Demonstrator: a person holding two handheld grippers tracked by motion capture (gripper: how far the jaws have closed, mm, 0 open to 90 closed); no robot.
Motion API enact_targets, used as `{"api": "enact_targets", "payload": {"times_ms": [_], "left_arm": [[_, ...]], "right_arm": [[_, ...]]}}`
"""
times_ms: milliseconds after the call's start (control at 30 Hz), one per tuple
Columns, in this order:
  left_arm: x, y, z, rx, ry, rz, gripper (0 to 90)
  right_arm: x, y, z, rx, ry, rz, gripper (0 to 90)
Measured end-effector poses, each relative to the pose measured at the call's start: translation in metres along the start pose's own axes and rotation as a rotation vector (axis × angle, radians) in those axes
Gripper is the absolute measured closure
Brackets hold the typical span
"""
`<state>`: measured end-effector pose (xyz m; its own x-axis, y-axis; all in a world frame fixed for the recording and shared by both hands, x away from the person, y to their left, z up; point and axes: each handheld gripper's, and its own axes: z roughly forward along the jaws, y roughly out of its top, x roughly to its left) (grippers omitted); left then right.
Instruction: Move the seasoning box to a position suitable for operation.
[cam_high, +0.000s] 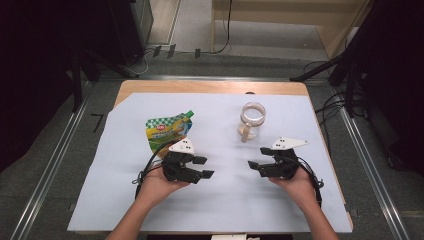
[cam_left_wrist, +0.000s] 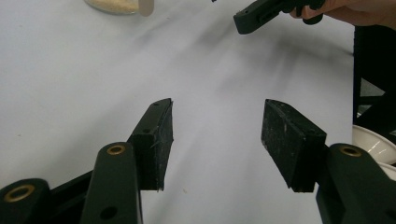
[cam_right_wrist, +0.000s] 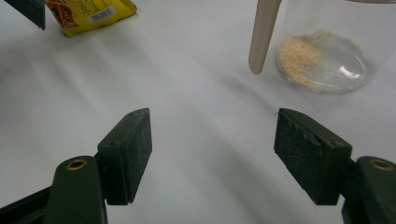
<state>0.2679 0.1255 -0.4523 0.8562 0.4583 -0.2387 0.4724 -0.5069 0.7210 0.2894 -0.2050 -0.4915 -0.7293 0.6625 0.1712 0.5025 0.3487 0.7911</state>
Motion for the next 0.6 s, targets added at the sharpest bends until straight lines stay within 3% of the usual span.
{"api": "enact_targets", "payload": {"times_ms": [267, 600], "left_arm": [[0.0005, -0.0003, 0.0029, 0.009, -0.011, 0.010, 45.8], [0.0018, 0.0032, 0.0067, -0.002, -0.024, -0.010, 43.4]], "right_arm": [[-0.0035, 0.0006, 0.0003, -0.022, 0.000, -0.002, 30.0], [-0.0088, -0.0010, -0.0023, -0.020, -0.016, 0.010, 31.7]]}}
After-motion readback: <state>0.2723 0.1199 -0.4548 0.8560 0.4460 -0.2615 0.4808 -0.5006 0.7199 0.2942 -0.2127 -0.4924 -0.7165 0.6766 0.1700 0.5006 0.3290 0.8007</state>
